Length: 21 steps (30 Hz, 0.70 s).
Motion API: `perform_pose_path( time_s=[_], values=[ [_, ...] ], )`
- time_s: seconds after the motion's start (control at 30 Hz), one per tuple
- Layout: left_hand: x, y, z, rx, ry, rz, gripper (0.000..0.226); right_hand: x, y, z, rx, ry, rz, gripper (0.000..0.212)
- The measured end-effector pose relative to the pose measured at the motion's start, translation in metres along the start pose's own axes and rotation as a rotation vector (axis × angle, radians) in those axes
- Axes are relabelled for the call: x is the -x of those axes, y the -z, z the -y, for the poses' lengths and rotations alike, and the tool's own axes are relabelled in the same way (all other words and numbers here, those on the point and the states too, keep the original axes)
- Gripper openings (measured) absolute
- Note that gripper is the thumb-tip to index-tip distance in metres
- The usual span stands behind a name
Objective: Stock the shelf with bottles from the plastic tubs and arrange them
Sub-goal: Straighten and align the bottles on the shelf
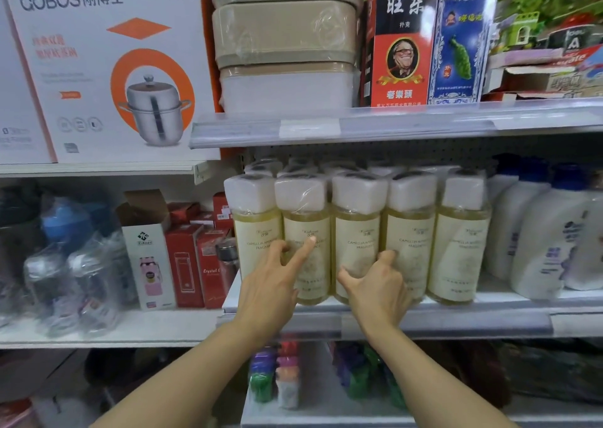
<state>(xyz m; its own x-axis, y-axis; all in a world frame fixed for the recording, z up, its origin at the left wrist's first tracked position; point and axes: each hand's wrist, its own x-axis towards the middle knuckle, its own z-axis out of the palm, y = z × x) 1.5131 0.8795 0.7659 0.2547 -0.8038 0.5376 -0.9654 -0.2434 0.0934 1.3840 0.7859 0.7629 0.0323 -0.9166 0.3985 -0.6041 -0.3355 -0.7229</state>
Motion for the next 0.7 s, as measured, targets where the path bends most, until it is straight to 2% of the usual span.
perform_pose_path(
  time_s=[0.2, 0.4, 0.57, 0.7],
  values=[
    [-0.004, 0.004, -0.004, 0.086, 0.064, -0.04, 0.079, 0.0, -0.002, -0.005, 0.049, 0.005, 0.014, 0.054],
    [-0.007, 0.011, -0.006, 0.128, 0.06, -0.075, 0.076, 0.0, -0.011, 0.005, 0.003, -0.069, -0.041, 0.064],
    [-0.007, 0.016, -0.012, 0.148, 0.077, -0.104, 0.074, 0.0, 0.011, -0.013, -0.008, -0.02, -0.007, 0.065],
    [-0.008, 0.01, -0.015, 0.137, 0.104, -0.171, 0.072, -0.015, 0.038, -0.041, -0.045, -0.015, -0.171, 0.073]
  ],
)
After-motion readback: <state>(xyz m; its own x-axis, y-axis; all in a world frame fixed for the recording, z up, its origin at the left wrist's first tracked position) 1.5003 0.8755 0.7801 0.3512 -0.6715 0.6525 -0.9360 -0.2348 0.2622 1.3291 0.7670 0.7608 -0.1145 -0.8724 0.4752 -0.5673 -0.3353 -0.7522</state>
